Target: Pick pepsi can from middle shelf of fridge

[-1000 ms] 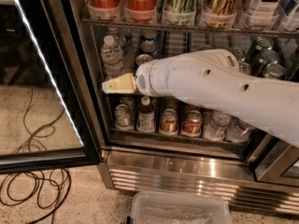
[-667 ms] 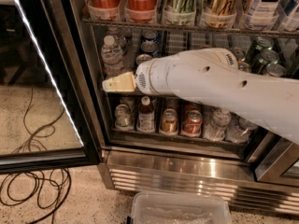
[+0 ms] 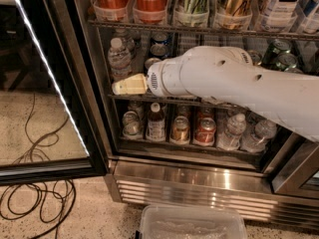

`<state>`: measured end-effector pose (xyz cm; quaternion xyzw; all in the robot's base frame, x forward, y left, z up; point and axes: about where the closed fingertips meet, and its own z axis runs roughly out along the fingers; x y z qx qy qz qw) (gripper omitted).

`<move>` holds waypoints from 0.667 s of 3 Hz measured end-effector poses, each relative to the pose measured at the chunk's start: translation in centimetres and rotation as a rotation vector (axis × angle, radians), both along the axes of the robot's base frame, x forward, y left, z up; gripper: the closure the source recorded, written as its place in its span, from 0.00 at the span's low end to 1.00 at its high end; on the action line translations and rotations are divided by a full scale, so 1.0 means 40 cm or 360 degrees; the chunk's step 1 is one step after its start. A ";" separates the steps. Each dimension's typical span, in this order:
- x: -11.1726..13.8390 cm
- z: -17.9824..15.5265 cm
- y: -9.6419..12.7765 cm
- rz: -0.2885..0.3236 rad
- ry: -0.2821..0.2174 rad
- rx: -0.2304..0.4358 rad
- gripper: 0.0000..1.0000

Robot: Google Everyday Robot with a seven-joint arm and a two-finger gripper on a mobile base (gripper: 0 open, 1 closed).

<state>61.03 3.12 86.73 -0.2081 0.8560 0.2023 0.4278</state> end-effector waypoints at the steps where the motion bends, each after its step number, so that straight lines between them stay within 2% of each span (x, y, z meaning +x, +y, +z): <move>1: -0.004 -0.002 -0.003 -0.0015 0.0013 0.0010 0.00; 2: 0.043 -0.037 -0.006 -0.0064 0.0040 0.0050 0.00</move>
Offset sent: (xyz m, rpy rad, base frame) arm 0.0033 -0.0089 -0.0028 0.0338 0.0077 -0.0532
